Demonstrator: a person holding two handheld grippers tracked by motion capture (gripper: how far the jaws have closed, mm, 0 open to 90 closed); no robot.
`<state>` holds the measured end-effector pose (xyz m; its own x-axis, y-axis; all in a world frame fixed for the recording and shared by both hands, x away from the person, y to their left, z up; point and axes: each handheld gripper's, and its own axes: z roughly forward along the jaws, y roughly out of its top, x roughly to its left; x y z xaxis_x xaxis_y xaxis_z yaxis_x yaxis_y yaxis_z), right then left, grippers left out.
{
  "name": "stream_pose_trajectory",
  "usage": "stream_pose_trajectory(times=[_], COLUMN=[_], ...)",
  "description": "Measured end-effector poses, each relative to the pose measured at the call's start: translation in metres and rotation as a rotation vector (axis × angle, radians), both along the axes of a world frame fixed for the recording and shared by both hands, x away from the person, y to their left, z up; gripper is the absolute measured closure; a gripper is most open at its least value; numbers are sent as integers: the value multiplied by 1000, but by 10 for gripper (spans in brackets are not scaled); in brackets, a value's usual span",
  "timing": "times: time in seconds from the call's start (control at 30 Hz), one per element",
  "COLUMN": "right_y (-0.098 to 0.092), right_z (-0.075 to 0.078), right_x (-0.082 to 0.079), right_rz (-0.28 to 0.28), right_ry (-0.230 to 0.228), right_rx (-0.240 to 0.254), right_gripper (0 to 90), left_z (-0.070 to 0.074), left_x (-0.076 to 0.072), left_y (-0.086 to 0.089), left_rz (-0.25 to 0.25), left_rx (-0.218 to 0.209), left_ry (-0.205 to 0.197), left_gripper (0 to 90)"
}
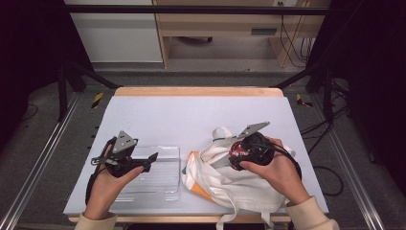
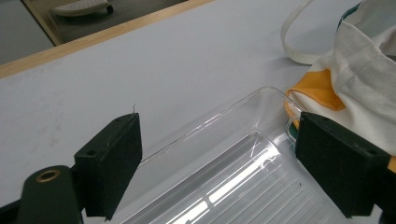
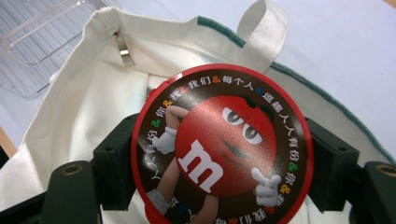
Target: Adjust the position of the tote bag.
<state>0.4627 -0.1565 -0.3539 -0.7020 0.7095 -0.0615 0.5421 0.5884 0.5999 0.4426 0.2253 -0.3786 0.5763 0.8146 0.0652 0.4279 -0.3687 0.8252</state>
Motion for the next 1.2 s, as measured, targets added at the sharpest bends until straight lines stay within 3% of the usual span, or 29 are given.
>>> stream_pose_trajectory(times=[0.83,1.2], right_y=[10,21], right_z=[14,21], right_x=[2,0], right_rz=[17,102], right_ry=[-32,-40], right_rx=[17,37], right_gripper=[257,257], left_z=[2,2], left_x=[0,0], left_y=[6,10], left_rz=[13,20], left_rx=[-8,-10], left_ry=[-1,-1], left_gripper=[148,148])
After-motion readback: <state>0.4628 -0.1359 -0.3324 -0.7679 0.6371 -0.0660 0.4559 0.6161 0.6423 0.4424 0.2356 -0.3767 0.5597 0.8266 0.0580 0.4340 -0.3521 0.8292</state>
